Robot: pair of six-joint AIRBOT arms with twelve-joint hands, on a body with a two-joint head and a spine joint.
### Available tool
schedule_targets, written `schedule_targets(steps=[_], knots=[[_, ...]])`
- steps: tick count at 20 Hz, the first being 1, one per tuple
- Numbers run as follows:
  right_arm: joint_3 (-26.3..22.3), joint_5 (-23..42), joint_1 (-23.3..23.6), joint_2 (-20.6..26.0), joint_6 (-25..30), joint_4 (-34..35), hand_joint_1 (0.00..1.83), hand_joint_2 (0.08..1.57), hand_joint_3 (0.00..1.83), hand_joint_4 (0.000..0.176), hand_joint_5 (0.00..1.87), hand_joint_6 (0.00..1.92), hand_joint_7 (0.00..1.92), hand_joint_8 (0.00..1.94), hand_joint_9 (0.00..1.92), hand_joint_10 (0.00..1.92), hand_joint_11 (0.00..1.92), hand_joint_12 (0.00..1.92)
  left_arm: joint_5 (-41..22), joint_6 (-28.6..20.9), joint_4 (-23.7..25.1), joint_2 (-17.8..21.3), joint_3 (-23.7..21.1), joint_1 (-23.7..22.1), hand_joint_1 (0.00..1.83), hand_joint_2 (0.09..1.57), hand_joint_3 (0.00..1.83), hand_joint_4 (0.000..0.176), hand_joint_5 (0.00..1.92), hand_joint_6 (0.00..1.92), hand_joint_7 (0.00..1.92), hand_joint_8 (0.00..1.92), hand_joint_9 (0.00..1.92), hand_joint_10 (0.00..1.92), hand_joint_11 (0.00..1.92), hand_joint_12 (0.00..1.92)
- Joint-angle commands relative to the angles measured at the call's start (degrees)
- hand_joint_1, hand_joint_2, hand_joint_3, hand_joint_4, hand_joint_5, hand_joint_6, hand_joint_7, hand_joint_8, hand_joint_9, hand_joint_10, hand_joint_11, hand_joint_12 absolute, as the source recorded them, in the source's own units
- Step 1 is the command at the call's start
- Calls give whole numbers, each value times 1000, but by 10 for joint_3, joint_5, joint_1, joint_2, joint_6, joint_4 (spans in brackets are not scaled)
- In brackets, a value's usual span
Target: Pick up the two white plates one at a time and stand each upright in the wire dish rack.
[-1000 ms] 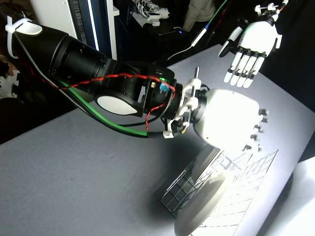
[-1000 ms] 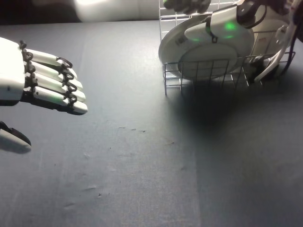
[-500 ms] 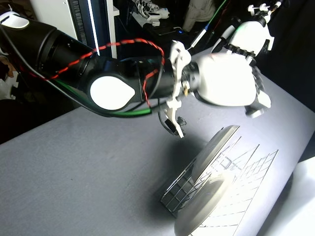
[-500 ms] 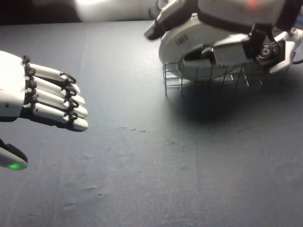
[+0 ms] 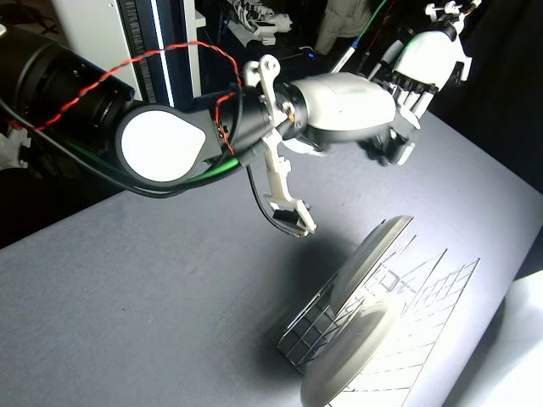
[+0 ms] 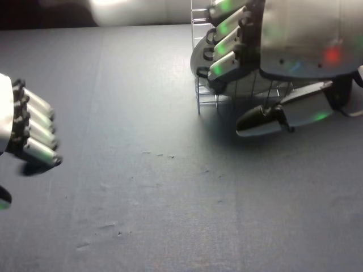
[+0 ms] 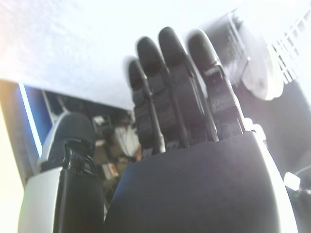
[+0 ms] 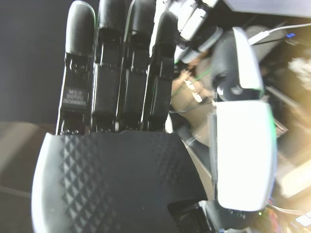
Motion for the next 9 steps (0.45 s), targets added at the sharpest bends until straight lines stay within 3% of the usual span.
schedule_targets(steps=[1, 2, 3, 4, 5, 6, 7, 8, 9], knots=[[-4, 56, 4, 8, -4, 29, 563, 1063, 5, 0, 1058, 1862, 1108, 1887, 1104, 1886, 1027, 1907, -12, 2, -36, 5, 2, -2, 268, 1273, 0, 0, 1010, 1903, 1008, 1912, 1024, 1918, 1047, 1919], [-9, 56, 1, 14, -6, 29, 571, 1070, 5, 0, 1121, 1909, 1158, 1930, 1180, 1914, 1119, 1918, -12, 2, -36, 5, 4, -2, 245, 1281, 0, 0, 1231, 1917, 1202, 1919, 1217, 1920, 1250, 1921], [-14, 56, 0, 20, -7, 28, 559, 1176, 17, 0, 1326, 1921, 1368, 1941, 1424, 1921, 1471, 1921, -14, 2, -36, 5, 5, -2, 694, 1216, 0, 0, 1563, 1921, 1577, 1921, 1590, 1921, 1606, 1921], [-18, 56, 0, 23, -7, 26, 559, 1176, 17, 0, 1326, 1921, 1368, 1941, 1424, 1921, 1471, 1921, -14, 2, -36, 6, 5, -2, 694, 1216, 0, 0, 1563, 1921, 1577, 1921, 1590, 1921, 1606, 1921], [-22, 56, 0, 28, -7, 23, 591, 1326, 45, 0, 1429, 1921, 1495, 1941, 1553, 1921, 1652, 1921, -15, 2, -36, 6, 4, -2, 995, 1238, 3, 0, 1535, 1921, 1614, 1921, 1639, 1921, 1653, 1921], [-27, 56, 0, 34, -7, 23, 842, 1499, 14, 0, 1487, 1921, 1611, 1941, 1678, 1921, 1806, 1921, -15, 1, -36, 7, 3, -2, 1228, 1255, 0, 152, 1357, 1921, 1511, 1921, 1577, 1921, 1617, 1921], [-29, 56, 0, 37, -7, 21, 842, 1499, 14, 0, 1487, 1921, 1611, 1941, 1678, 1921, 1806, 1921, -15, 1, -36, 8, 2, -2, 1228, 1255, 0, 152, 1357, 1921, 1511, 1921, 1577, 1921, 1617, 1921], [-32, 57, 0, 41, -7, 18, 950, 1485, 1, 158, 1528, 1921, 1656, 1941, 1729, 1921, 1868, 1921, -15, 1, -36, 9, 1, -3, 1110, 1355, 43, 175, 1382, 1921, 1507, 1921, 1576, 1921, 1644, 1921], [-33, 60, 0, 43, -7, 16, 898, 1500, 7, 169, 1539, 1921, 1656, 1941, 1728, 1921, 1871, 1921, -15, 1, -36, 9, 0, -3, 1026, 1391, 57, 176, 1334, 1921, 1492, 1921, 1545, 1921, 1585, 1921]])
